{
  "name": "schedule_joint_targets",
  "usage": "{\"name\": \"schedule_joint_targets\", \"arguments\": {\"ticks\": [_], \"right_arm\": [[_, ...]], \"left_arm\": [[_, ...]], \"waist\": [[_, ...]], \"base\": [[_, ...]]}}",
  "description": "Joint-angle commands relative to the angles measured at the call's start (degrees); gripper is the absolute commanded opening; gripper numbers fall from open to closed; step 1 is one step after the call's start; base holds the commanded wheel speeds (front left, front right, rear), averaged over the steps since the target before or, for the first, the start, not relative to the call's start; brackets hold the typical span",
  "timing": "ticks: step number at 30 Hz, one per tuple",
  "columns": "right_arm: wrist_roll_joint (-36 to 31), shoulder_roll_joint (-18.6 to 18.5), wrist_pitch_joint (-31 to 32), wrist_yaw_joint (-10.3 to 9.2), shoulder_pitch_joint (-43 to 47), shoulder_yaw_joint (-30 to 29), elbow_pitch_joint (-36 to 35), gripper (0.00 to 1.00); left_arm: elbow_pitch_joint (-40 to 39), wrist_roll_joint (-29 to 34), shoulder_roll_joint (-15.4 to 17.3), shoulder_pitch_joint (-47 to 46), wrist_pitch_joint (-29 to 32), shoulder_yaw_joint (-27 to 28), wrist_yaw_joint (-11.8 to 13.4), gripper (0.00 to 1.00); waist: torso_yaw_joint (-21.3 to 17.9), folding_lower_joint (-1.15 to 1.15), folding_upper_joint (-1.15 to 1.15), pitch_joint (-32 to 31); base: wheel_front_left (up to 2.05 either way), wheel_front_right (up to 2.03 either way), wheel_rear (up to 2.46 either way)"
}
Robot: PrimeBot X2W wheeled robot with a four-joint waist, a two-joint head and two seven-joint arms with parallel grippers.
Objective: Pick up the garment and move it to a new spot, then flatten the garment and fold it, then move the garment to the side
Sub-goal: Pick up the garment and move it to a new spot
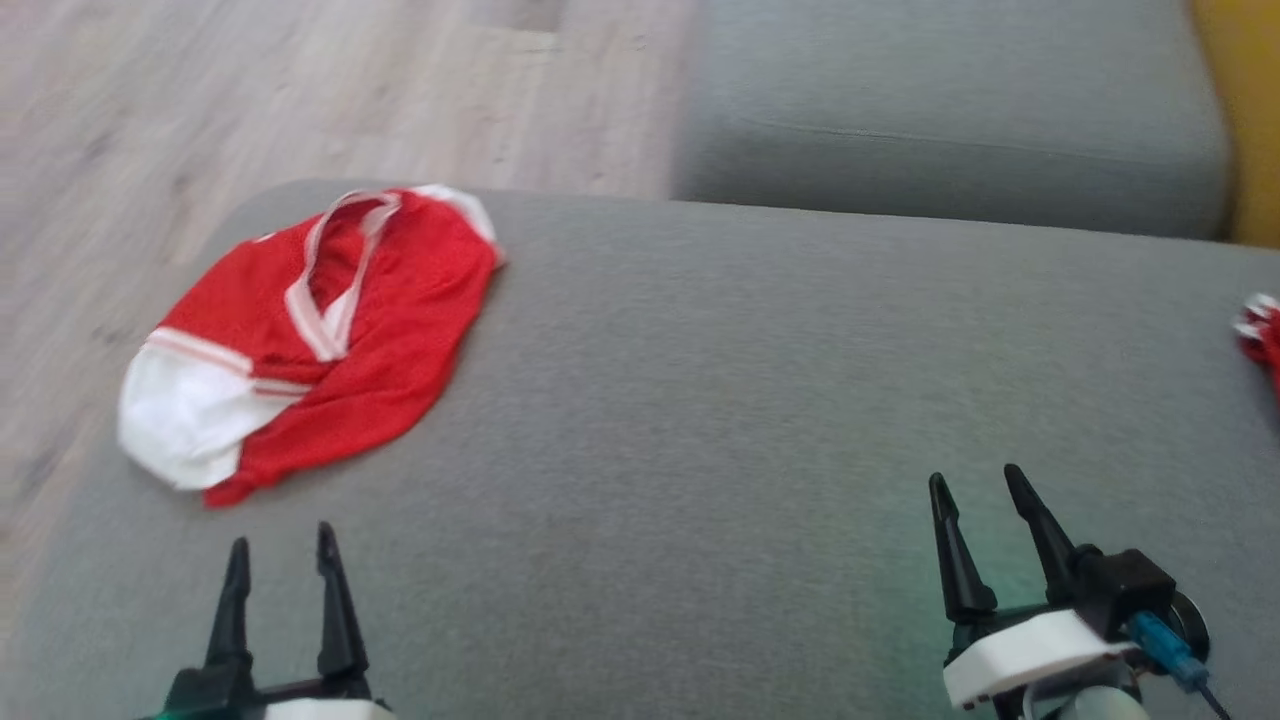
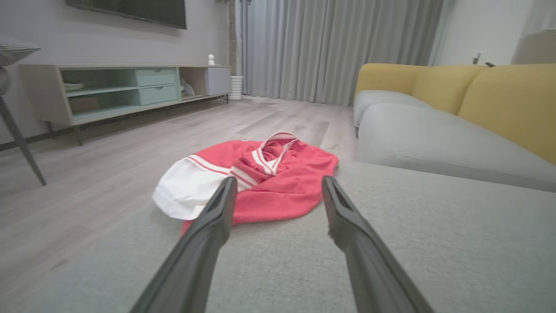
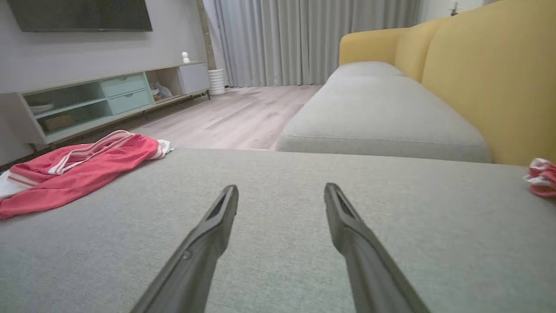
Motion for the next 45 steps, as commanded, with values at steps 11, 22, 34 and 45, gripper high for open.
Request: {"name": "schedule_joint_targets", "arguments": {"ticks": [11, 22, 34, 45], "right_arm": [[-2.6, -1.41, -0.53, 0.37, -6.19, -1.51, -3.75, 1.0], [-3.85, -8.44, -0.53, 0.37, -15.0, -5.07, -9.3, 1.0], [-4.76, -14.35, -0.53, 0.37, -19.6, -6.04, -14.24, 1.0], [-5.8, -9.37, -0.53, 0.37, -18.51, -5.41, -13.68, 1.0]], "left_arm": [[-5.18, 2.93, 3.13, -10.55, -0.29, 9.2, -1.36, 1.0], [11.61, 3.41, 8.79, -39.45, 4.21, 9.39, -2.96, 1.0], [45.3, -0.27, 11.77, -60.24, 21.74, 10.92, -0.41, 1.0], [42.38, 0.47, 14.44, -65.93, 7.03, 8.49, -4.85, 0.0]], "waist": [[1.68, 0.0, 0.0, 9.3], [-0.55, 0.0, 0.0, 26.52], [-2.88, 0.0, 0.0, 36.19], [-6.48, 0.0, 0.0, 26.75]], "base": [[0.0, 0.0, 0.0], [0.0, 0.0, 0.0], [0.0, 0.0, 0.0], [0.0, 0.0, 0.0]]}}
